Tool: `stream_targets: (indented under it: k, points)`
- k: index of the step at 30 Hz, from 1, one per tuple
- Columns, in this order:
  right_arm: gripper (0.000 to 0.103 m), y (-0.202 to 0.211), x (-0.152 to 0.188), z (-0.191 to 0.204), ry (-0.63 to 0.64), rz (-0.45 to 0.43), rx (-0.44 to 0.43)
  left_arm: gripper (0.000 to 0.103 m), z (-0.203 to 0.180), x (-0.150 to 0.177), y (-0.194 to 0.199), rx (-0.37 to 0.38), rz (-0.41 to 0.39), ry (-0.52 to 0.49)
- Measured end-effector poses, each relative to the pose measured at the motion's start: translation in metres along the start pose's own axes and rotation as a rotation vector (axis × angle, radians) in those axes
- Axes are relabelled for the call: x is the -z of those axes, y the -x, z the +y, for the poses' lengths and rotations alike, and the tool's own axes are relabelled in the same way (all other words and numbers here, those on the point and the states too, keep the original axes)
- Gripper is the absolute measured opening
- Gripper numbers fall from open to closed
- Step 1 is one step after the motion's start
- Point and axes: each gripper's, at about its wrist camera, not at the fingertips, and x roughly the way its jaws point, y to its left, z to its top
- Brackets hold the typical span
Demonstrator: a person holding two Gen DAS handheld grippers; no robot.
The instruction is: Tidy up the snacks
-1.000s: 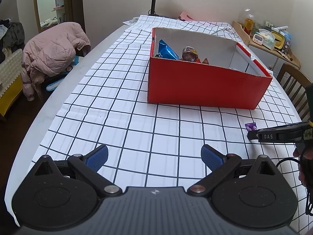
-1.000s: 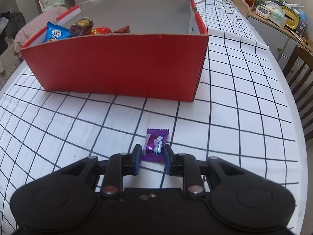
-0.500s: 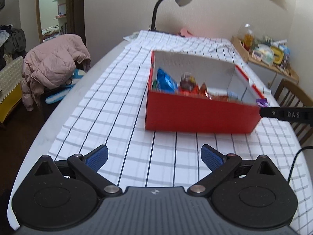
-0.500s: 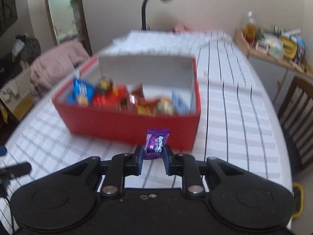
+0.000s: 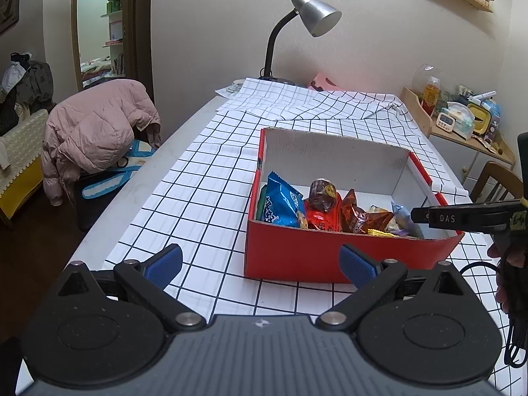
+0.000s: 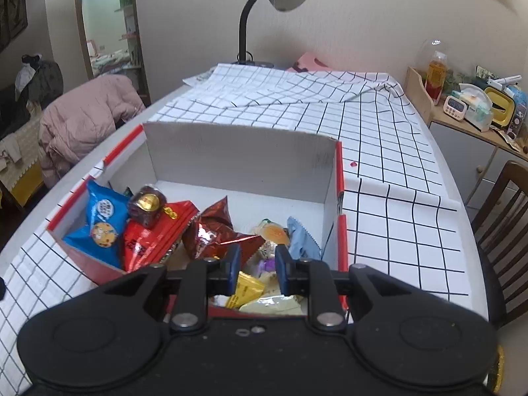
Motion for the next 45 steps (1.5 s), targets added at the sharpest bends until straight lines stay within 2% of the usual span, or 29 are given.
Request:
stream_targets:
  k: [7, 12, 25, 26, 28, 30, 31, 32, 38, 45]
  points:
    - [0.021, 0.009, 0.004, -0.006, -0.044, 0.016, -0.049, 0.102, -0.001, 0.0, 0.0, 0.006, 0.013, -0.008]
    - [0.022, 0.029, 0.007, -0.006, -0.064, -0.026, -0.063, 0.102, -0.001, -0.003, 0.006, 0.016, 0.007, -0.026]
    - [0.025, 0.094, 0.025, 0.002, -0.155, -0.153, -0.168, 0.102, 0.005, -0.005, 0.035, 0.067, -0.001, -0.06]
    - [0.028, 0.099, 0.027, 0.004, -0.158, -0.159, -0.169, 0.102, 0.005, -0.005, 0.038, 0.072, -0.004, -0.064]
    - [0.04, 0.109, 0.03, 0.008, -0.165, -0.175, -0.165, 0.102, 0.005, -0.004, 0.044, 0.08, -0.009, -0.072]
    - [0.071, 0.119, 0.034, 0.01, -0.179, -0.2, -0.164, 0.102, 0.006, -0.003, 0.049, 0.091, -0.015, -0.078]
    - [0.082, 0.124, 0.036, 0.012, -0.177, -0.216, -0.17, 0.102, 0.006, -0.003, 0.052, 0.097, -0.018, -0.08]
    - [0.101, 0.13, 0.038, 0.014, -0.172, -0.238, -0.178, 0.102, 0.006, -0.003, 0.055, 0.102, -0.021, -0.083]
    - [0.103, 0.158, 0.044, 0.031, -0.114, -0.301, -0.142, 0.102, 0.006, -0.002, 0.071, 0.135, -0.045, -0.102]
    - [0.103, 0.173, 0.053, 0.044, -0.102, -0.315, -0.092, 0.103, 0.007, -0.001, 0.085, 0.168, -0.068, -0.106]
